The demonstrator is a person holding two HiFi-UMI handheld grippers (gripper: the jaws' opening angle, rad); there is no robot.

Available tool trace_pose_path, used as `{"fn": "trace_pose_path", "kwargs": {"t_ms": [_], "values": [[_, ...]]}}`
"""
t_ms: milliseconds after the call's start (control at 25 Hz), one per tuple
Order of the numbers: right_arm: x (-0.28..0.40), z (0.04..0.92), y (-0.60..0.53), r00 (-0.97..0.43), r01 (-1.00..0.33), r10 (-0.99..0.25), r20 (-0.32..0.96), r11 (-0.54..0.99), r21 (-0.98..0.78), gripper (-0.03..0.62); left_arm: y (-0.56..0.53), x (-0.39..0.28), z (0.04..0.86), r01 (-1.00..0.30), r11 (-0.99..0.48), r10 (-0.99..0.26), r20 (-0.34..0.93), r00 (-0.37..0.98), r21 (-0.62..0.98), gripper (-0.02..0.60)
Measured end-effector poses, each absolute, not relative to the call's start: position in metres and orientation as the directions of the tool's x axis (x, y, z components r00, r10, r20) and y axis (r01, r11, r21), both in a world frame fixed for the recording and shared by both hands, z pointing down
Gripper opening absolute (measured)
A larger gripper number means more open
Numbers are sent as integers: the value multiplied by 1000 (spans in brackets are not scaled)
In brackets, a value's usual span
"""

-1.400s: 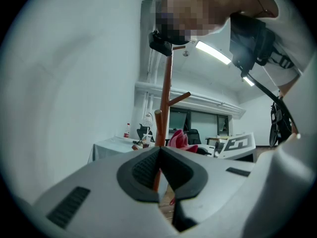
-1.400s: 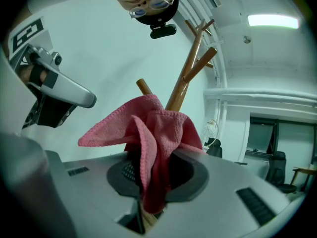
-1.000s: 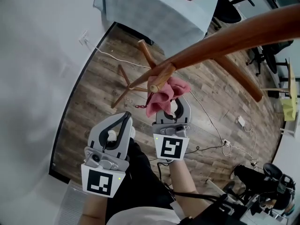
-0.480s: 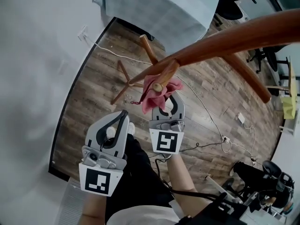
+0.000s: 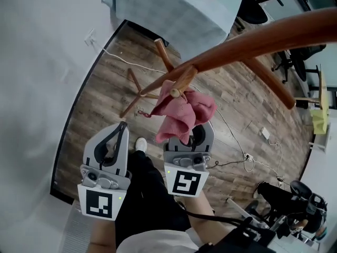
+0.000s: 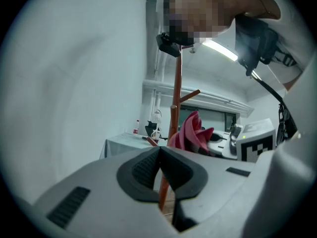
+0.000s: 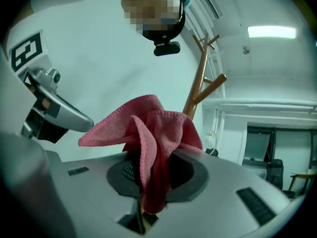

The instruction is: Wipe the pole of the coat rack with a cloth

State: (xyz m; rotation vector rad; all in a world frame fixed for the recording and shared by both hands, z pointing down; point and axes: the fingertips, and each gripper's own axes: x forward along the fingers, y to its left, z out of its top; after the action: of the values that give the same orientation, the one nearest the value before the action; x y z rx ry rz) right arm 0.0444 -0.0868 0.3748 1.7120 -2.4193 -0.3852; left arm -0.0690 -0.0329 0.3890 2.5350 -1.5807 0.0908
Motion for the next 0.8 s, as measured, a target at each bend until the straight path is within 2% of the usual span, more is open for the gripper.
{"fn": "trace_pose_path", "kwargs": {"t_ms": [240,800], "values": [[36,354,-96,-315,-891,-944,-99,258,372,84,-28,-72,387,-900,-423,-892,127,433,102,14],[44,384,-114,-262,-909,-965,-21,240,340,84,-48,-69,394,-895,-440,-888,110,446,77,14]]}}
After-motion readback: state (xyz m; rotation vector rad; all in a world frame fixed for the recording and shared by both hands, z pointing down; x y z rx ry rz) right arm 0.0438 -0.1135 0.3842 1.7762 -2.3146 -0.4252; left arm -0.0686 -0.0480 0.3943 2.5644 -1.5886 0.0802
